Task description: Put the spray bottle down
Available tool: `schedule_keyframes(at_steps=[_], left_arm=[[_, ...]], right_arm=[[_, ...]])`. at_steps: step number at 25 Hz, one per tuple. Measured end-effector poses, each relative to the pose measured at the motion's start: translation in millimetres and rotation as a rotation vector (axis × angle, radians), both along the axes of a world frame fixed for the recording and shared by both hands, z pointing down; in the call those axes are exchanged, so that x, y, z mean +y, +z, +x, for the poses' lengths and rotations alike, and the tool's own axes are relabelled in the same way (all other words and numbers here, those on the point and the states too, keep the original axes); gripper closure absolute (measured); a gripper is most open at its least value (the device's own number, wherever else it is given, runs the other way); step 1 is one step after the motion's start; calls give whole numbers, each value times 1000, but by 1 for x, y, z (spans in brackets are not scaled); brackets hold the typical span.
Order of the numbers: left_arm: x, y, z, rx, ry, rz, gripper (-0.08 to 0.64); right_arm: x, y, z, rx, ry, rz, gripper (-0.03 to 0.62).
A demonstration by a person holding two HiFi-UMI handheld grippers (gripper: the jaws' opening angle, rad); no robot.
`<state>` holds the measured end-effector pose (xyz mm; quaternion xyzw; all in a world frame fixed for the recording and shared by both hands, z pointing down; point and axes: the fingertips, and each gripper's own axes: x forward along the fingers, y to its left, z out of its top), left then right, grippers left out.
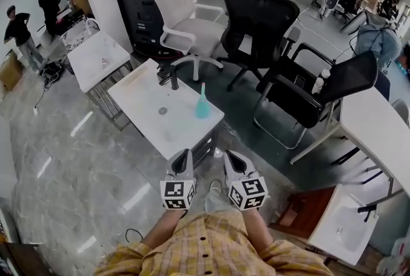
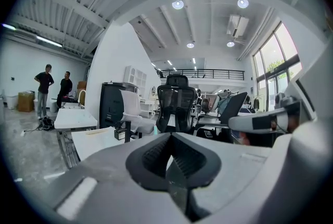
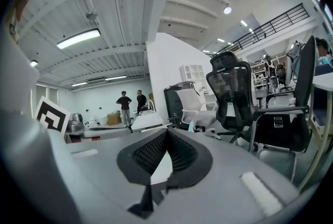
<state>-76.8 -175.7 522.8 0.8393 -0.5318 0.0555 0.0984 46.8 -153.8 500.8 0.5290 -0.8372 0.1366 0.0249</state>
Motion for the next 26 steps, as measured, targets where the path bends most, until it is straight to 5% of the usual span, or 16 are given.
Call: schedule_keyframes(at_steps=[26], left_arm=[[90,11,-14,12,19,1,561]], right_arm=[[77,11,-16,20,-1,11,592]])
